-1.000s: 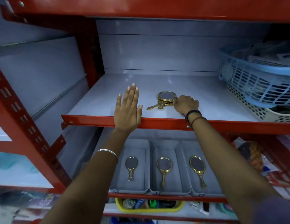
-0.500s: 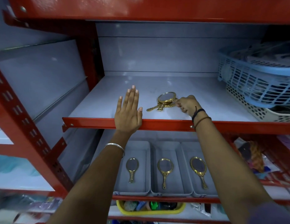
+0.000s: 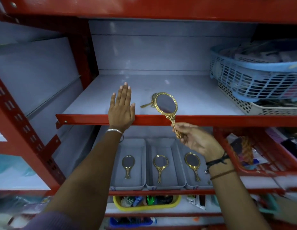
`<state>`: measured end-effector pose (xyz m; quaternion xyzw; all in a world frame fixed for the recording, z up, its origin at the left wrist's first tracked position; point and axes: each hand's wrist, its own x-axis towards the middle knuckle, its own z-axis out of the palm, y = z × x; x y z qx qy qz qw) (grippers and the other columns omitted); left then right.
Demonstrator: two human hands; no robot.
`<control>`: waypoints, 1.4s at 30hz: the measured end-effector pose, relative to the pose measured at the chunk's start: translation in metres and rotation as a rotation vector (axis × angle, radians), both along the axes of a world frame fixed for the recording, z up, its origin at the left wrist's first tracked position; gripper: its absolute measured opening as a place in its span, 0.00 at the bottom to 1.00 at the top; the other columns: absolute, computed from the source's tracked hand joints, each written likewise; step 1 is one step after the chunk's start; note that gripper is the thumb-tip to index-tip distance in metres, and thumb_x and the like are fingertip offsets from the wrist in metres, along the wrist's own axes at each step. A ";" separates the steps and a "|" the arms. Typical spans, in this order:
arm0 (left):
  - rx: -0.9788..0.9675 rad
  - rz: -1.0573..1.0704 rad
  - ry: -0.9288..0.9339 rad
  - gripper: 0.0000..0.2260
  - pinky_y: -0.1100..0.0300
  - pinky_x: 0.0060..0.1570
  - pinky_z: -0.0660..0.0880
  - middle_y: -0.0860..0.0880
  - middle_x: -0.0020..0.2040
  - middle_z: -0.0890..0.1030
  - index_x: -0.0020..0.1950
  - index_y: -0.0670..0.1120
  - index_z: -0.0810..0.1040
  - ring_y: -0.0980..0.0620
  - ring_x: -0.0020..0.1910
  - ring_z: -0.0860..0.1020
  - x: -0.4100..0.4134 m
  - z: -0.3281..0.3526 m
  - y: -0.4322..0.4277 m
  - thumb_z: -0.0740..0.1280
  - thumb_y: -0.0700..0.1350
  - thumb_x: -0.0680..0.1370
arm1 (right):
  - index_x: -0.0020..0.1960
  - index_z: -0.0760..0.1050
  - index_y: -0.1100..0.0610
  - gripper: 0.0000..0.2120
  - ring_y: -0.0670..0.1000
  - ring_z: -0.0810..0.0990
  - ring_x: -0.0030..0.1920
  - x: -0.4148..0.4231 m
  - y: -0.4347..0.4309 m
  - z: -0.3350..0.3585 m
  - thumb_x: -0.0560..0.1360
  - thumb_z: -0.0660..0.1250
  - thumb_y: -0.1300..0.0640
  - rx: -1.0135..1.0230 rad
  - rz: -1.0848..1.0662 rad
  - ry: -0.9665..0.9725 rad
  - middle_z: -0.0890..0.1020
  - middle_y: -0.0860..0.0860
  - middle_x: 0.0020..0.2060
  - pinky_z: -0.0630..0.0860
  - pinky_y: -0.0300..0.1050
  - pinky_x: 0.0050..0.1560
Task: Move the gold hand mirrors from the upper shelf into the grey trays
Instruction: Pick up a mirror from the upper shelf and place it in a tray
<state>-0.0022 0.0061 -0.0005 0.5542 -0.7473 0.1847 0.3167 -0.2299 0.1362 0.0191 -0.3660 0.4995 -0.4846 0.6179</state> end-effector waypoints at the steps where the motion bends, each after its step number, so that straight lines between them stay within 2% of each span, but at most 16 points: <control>1: 0.000 -0.002 0.003 0.28 0.49 0.75 0.50 0.45 0.78 0.57 0.77 0.41 0.56 0.48 0.78 0.56 0.000 0.001 0.000 0.49 0.50 0.78 | 0.44 0.79 0.58 0.08 0.39 0.77 0.25 -0.002 0.008 -0.010 0.76 0.63 0.65 0.011 0.020 -0.015 0.83 0.45 0.29 0.73 0.29 0.24; 9: -0.037 0.025 0.020 0.27 0.50 0.75 0.49 0.43 0.78 0.58 0.77 0.40 0.57 0.47 0.77 0.56 -0.001 -0.002 -0.001 0.50 0.49 0.78 | 0.44 0.79 0.53 0.06 0.44 0.75 0.36 -0.014 0.032 -0.104 0.76 0.65 0.63 0.299 0.111 0.132 0.81 0.43 0.31 0.71 0.34 0.32; 13: -0.066 0.046 0.032 0.27 0.50 0.75 0.50 0.43 0.77 0.61 0.76 0.40 0.58 0.47 0.77 0.59 -0.003 -0.005 -0.005 0.49 0.49 0.78 | 0.43 0.77 0.56 0.06 0.46 0.71 0.34 -0.004 0.014 -0.151 0.75 0.66 0.65 0.393 0.021 0.154 0.77 0.50 0.35 0.67 0.35 0.30; 16: -0.088 0.048 0.044 0.27 0.49 0.74 0.52 0.42 0.76 0.62 0.76 0.40 0.60 0.46 0.76 0.60 -0.002 -0.007 -0.010 0.49 0.49 0.78 | 0.41 0.77 0.59 0.06 0.45 0.74 0.25 0.007 -0.010 -0.186 0.75 0.65 0.67 0.440 -0.010 0.154 0.75 0.54 0.33 0.69 0.32 0.21; 20: -0.143 0.053 0.049 0.27 0.49 0.74 0.53 0.42 0.75 0.64 0.75 0.39 0.61 0.45 0.75 0.62 -0.002 -0.010 -0.014 0.49 0.49 0.78 | 0.40 0.76 0.62 0.06 0.47 0.72 0.32 0.020 -0.043 -0.226 0.74 0.66 0.69 0.521 -0.102 0.160 0.75 0.54 0.33 0.72 0.30 0.19; 22: -0.170 0.055 0.048 0.27 0.52 0.74 0.50 0.41 0.75 0.64 0.75 0.39 0.62 0.45 0.75 0.62 -0.003 -0.011 -0.015 0.49 0.49 0.78 | 0.36 0.74 0.61 0.10 0.46 0.72 0.32 0.024 -0.054 -0.238 0.74 0.67 0.70 0.551 -0.145 0.155 0.75 0.53 0.31 0.72 0.30 0.19; 25: -0.203 0.061 0.057 0.27 0.61 0.75 0.37 0.42 0.75 0.64 0.75 0.39 0.61 0.45 0.75 0.61 -0.002 -0.013 -0.019 0.49 0.50 0.78 | 0.33 0.73 0.60 0.11 0.46 0.71 0.30 0.027 -0.062 -0.253 0.73 0.68 0.68 0.599 -0.149 0.224 0.76 0.51 0.24 0.70 0.30 0.17; 27: -0.225 0.072 0.054 0.27 0.64 0.74 0.34 0.41 0.75 0.65 0.75 0.39 0.62 0.45 0.75 0.62 -0.002 -0.014 -0.020 0.49 0.49 0.78 | 0.34 0.74 0.59 0.10 0.46 0.71 0.29 0.027 -0.064 -0.261 0.72 0.70 0.66 0.620 -0.139 0.300 0.76 0.51 0.27 0.70 0.31 0.18; 28: -0.231 0.075 0.053 0.27 0.65 0.74 0.34 0.41 0.75 0.65 0.75 0.39 0.62 0.45 0.75 0.62 -0.001 -0.015 -0.021 0.49 0.49 0.78 | 0.35 0.76 0.60 0.08 0.47 0.72 0.29 0.029 -0.064 -0.266 0.72 0.71 0.65 0.628 -0.142 0.331 0.76 0.52 0.29 0.73 0.32 0.21; 30: -0.232 0.075 0.055 0.27 0.65 0.74 0.34 0.41 0.75 0.65 0.74 0.39 0.62 0.45 0.75 0.62 -0.001 -0.015 -0.021 0.50 0.49 0.78 | 0.37 0.78 0.61 0.06 0.49 0.76 0.32 0.028 -0.065 -0.276 0.70 0.74 0.62 0.624 -0.147 0.422 0.79 0.53 0.32 0.81 0.38 0.40; 32: -0.224 0.066 0.064 0.27 0.64 0.74 0.36 0.42 0.75 0.65 0.74 0.39 0.62 0.46 0.75 0.62 -0.002 -0.014 -0.020 0.50 0.49 0.78 | 0.36 0.76 0.58 0.08 0.52 0.78 0.39 0.028 -0.065 -0.286 0.69 0.74 0.58 0.598 -0.146 0.520 0.82 0.56 0.39 0.81 0.49 0.55; 33: -0.213 0.062 0.071 0.27 0.63 0.74 0.37 0.42 0.75 0.65 0.75 0.39 0.62 0.46 0.75 0.62 -0.002 -0.014 -0.019 0.50 0.49 0.78 | 0.37 0.77 0.58 0.08 0.53 0.78 0.41 0.029 -0.064 -0.288 0.68 0.74 0.57 0.582 -0.149 0.548 0.83 0.58 0.43 0.80 0.53 0.57; 35: -0.189 0.051 0.081 0.27 0.58 0.75 0.44 0.42 0.75 0.65 0.75 0.39 0.62 0.46 0.75 0.62 -0.002 -0.013 -0.017 0.50 0.49 0.78 | 0.37 0.78 0.61 0.10 0.53 0.78 0.39 0.032 -0.059 -0.279 0.68 0.75 0.54 0.548 -0.192 0.622 0.86 0.60 0.44 0.81 0.55 0.54; 38: -0.162 0.036 0.079 0.27 0.52 0.74 0.53 0.41 0.75 0.66 0.74 0.39 0.63 0.45 0.75 0.63 -0.002 -0.010 -0.014 0.50 0.49 0.78 | 0.26 0.72 0.56 0.18 0.53 0.77 0.34 0.037 -0.047 -0.238 0.69 0.73 0.50 0.394 -0.252 0.696 0.79 0.57 0.29 0.77 0.47 0.37; 40: -0.149 0.034 0.068 0.27 0.52 0.74 0.52 0.42 0.75 0.66 0.74 0.39 0.63 0.46 0.75 0.63 -0.002 -0.010 -0.013 0.50 0.49 0.78 | 0.26 0.72 0.58 0.19 0.54 0.75 0.31 0.039 -0.038 -0.204 0.70 0.71 0.48 0.238 -0.315 0.715 0.76 0.56 0.27 0.69 0.41 0.33; 42: -0.127 0.037 0.060 0.27 0.56 0.75 0.47 0.42 0.75 0.65 0.75 0.39 0.62 0.47 0.75 0.62 -0.001 -0.010 -0.013 0.51 0.49 0.78 | 0.27 0.73 0.57 0.19 0.53 0.74 0.30 0.043 -0.028 -0.165 0.71 0.69 0.46 0.098 -0.436 0.800 0.76 0.53 0.26 0.64 0.37 0.29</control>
